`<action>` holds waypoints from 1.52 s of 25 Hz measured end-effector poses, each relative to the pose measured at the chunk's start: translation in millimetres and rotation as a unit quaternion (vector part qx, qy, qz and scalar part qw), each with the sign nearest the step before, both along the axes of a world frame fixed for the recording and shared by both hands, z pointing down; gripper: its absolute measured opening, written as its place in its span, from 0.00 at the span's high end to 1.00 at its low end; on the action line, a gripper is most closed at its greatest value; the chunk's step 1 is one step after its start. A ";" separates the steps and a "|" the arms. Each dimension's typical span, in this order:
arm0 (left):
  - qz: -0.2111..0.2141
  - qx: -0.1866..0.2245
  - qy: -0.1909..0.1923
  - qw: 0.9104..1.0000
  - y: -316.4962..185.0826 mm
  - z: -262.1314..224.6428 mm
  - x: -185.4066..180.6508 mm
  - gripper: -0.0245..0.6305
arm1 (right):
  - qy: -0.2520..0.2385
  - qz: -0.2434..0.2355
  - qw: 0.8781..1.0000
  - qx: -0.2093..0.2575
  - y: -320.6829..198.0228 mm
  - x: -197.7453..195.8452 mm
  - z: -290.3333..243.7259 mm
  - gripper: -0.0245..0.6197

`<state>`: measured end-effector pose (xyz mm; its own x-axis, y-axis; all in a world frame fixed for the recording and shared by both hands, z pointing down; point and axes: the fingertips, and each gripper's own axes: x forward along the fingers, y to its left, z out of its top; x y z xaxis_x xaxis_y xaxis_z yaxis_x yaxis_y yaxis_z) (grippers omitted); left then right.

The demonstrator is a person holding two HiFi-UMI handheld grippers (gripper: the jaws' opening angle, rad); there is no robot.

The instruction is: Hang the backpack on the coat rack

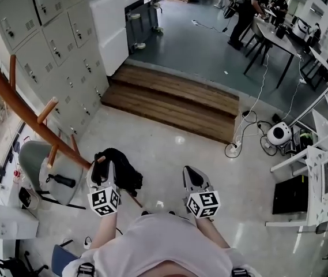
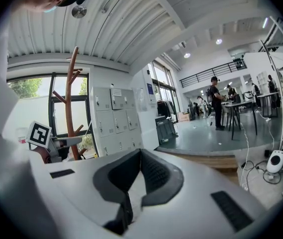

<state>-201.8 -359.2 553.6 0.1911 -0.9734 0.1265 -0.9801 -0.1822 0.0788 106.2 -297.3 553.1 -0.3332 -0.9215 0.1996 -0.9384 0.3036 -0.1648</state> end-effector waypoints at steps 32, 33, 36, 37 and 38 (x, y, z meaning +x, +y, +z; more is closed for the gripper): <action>0.313 0.065 0.046 0.946 46.5 -40.1 149.5 0.95 | -0.002 0.062 0.997 0.034 21.8 45.4 -20.8 0.95; 0.309 0.061 0.047 0.948 45.1 -38.0 148.0 0.95 | -0.004 0.063 0.998 0.032 21.2 45.4 -19.2 0.95; 0.303 0.055 0.050 0.950 43.5 -34.9 145.5 0.95 | -0.007 0.062 0.998 0.029 20.6 45.2 -17.5 0.95; 0.303 0.054 0.049 0.950 43.5 -34.3 145.5 0.95 | -0.008 0.062 0.998 0.029 20.5 45.3 -17.8 0.95; 0.303 0.054 0.048 0.950 43.6 -33.7 145.7 0.95 | -0.009 0.062 0.998 0.029 20.5 45.4 -18.3 0.95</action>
